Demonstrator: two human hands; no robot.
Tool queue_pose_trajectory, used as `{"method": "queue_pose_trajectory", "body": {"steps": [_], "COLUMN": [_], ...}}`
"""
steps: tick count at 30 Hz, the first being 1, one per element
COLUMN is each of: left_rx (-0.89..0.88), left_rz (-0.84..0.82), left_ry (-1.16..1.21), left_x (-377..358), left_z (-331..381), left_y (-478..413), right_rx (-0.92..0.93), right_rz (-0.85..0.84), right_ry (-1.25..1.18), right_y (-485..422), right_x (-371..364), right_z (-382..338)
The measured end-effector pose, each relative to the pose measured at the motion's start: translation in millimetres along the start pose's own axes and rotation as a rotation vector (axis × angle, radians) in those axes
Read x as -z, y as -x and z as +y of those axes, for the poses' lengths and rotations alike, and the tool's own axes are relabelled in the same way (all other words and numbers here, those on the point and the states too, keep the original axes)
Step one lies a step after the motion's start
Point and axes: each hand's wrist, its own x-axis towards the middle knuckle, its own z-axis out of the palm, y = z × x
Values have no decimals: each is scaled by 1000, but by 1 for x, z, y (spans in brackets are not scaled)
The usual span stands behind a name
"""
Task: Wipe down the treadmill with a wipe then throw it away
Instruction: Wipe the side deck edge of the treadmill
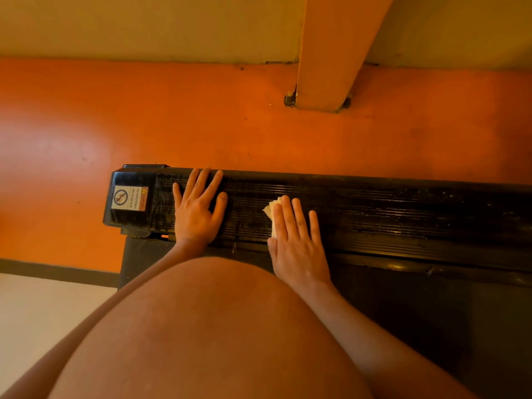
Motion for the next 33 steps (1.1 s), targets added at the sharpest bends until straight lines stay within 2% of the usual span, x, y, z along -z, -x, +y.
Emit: {"method": "queue_pose_trajectory", "body": {"steps": [6, 12, 18, 25, 30, 33], "left_rx": [-4, -7, -7, -12, -9, -7], "left_rz": [6, 11, 9, 5, 7, 9], "left_ry": [-17, -10, -7, -1, 9, 7], "left_x": [-1, 1, 2, 0, 1, 1], "left_z": [-1, 3, 0, -1, 0, 0], "left_y": [0, 0, -1, -1, -1, -1], "right_rx": [-67, -44, -133, -40, -138, -149], "right_rz": [39, 14, 55, 5, 41, 25], "right_ry": [18, -30, -9, -11, 33, 15], "right_y": [-57, -6, -63, -9, -57, -42], "right_x": [20, 0, 25, 3, 25, 20], "right_z": [-6, -12, -3, -2, 4, -1]}}
